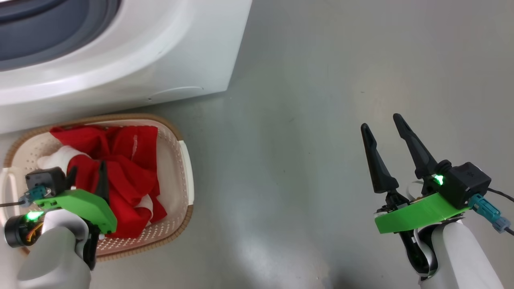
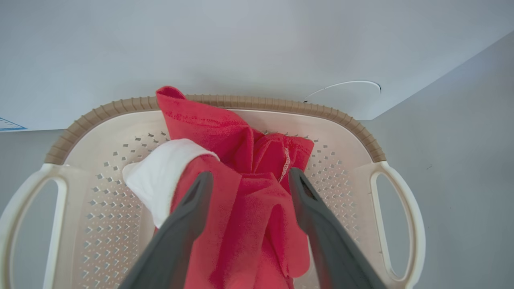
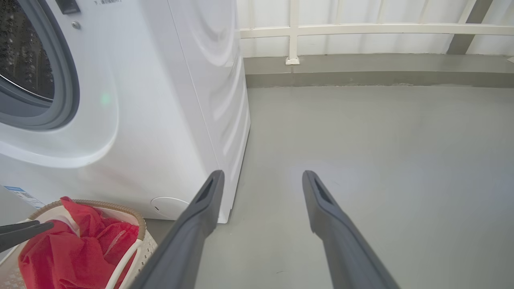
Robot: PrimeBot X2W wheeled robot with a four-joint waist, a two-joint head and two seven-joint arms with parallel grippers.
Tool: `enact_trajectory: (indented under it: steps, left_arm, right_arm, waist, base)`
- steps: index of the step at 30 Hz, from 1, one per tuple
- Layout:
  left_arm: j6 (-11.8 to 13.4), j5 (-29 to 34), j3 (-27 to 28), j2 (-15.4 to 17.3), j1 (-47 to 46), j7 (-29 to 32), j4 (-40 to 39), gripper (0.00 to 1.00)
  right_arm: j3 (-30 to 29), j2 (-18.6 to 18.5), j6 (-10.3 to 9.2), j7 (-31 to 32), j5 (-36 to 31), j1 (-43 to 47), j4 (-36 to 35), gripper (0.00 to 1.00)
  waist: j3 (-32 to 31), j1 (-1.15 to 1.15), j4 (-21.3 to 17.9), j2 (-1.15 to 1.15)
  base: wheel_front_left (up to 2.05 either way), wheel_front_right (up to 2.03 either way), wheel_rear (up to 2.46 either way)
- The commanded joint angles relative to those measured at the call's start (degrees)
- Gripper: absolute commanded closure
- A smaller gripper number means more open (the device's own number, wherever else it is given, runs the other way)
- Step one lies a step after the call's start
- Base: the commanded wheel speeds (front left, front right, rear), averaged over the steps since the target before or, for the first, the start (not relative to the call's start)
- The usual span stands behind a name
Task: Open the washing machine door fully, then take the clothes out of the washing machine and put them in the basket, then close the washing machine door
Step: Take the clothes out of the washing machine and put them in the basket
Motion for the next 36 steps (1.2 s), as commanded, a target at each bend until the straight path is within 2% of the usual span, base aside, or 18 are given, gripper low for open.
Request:
enact_trajectory:
  steps: [1, 17, 27, 36]
  left_arm:
    - [-0.2, 0.2, 1.7, 1.7, 1.7, -0.7, -1.4, 0.00]
    - [0.0, 4.0, 8.8, -0.2, 9.2, -0.7, -16.1, 0.00]
    - [-0.1, 7.1, 12.7, -2.8, 15.7, -0.7, -26.5, 0.00]
    - [-0.1, 8.5, 14.0, -4.2, 19.6, -0.7, -33.7, 0.00]
  right_arm:
    - [0.9, -0.5, 0.09, -0.3, -0.7, 1.0, -1.0, 0.00]
    - [-0.3, -1.9, 0.09, -0.3, -0.6, 3.0, 0.8, 0.00]
    - [-1.1, -3.0, 0.09, -0.3, -0.5, 5.5, 1.3, 0.00]
    - [-1.5, -3.5, 0.09, -0.3, -0.3, 7.1, 1.4, 0.00]
  waist:
    - [-0.9, 0.00, 0.5, 0.00]
    - [-9.1, 0.00, 3.2, 0.00]
    - [-14.3, 0.00, 5.0, 0.00]
    - [-17.1, 0.00, 6.3, 0.00]
  base:
    - [0.00, 0.00, 0.00]
    - [0.00, 0.00, 0.00]
    - [0.00, 0.00, 0.00]
    - [0.00, 0.00, 0.00]
